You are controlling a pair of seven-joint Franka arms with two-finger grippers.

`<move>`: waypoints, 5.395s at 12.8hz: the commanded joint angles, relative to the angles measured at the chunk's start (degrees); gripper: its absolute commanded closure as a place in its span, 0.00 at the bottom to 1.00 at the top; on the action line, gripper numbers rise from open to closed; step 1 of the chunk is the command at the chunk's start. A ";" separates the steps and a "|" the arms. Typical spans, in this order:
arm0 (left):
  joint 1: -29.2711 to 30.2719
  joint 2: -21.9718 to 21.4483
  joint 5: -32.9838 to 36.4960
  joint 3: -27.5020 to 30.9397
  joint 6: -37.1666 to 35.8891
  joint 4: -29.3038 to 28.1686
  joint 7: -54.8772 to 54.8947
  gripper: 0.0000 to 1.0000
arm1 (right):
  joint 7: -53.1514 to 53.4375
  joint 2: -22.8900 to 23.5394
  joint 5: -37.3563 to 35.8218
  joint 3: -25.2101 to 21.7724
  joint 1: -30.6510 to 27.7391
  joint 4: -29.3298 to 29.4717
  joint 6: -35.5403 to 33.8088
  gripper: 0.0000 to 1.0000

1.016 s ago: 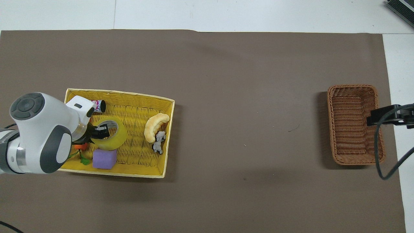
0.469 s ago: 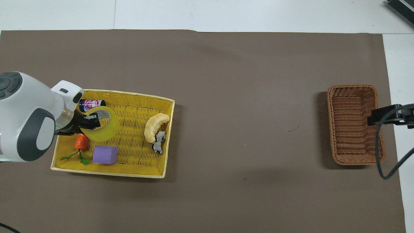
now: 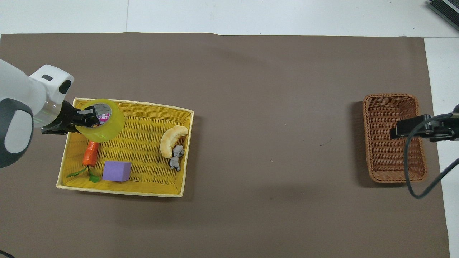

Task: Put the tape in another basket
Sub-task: 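Grasp the tape roll with the left gripper and lift it up, then carry the tape toward the center while the right gripper reaches toward it, then grasp the tape with the right gripper while the left gripper releases it, then carry the tape into the brown basket while the left gripper withdraws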

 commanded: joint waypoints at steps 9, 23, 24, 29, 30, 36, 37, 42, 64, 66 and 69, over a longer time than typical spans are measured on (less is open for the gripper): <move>1.68 -6.65 -1.60 1.04 -13.82 9.26 25.62 1.00 | 15.49 1.89 18.38 0.73 8.57 -3.67 16.19 0.00; -19.40 -5.53 -11.17 0.25 4.28 7.47 2.86 1.00 | 24.09 7.43 37.17 0.73 20.81 -8.06 38.19 0.00; -20.72 -5.09 -11.18 0.25 5.78 7.47 2.07 1.00 | 20.48 7.35 40.94 0.73 20.46 -8.76 38.19 0.00; -24.33 -1.84 -14.33 0.24 10.70 7.47 1.45 1.00 | 16.24 7.00 45.64 0.65 19.93 -9.38 37.75 0.00; -24.78 -0.96 -15.39 0.25 12.89 7.56 1.36 1.00 | 14.49 6.74 45.64 0.65 20.02 -9.65 37.23 0.00; -26.01 1.16 -16.98 -0.46 20.55 8.09 -1.19 1.00 | 5.42 4.01 44.67 0.56 20.02 -14.75 37.13 0.00; -26.45 1.16 -17.07 -0.63 20.65 8.09 -1.27 1.00 | 5.33 4.01 44.15 0.56 20.02 -14.75 37.13 0.00; -28.38 1.16 -17.51 -0.81 22.05 7.92 -1.45 1.00 | 6.73 4.10 43.18 0.21 19.93 -14.04 36.70 0.89; -15.57 -7.28 -13.47 0.69 2.30 8.18 8.11 0.00 | -6.16 1.46 34.14 -1.11 -9.04 -8.59 8.06 1.00; -13.01 -7.19 -9.10 0.69 -2.53 9.14 11.54 0.00 | -8.98 1.11 26.34 -1.02 -13.71 -8.59 7.60 1.00; -8.28 -7.45 -5.73 0.77 -7.64 9.32 16.29 0.00 | -11.19 6.01 25.42 -1.02 -19.16 -8.77 12.16 1.00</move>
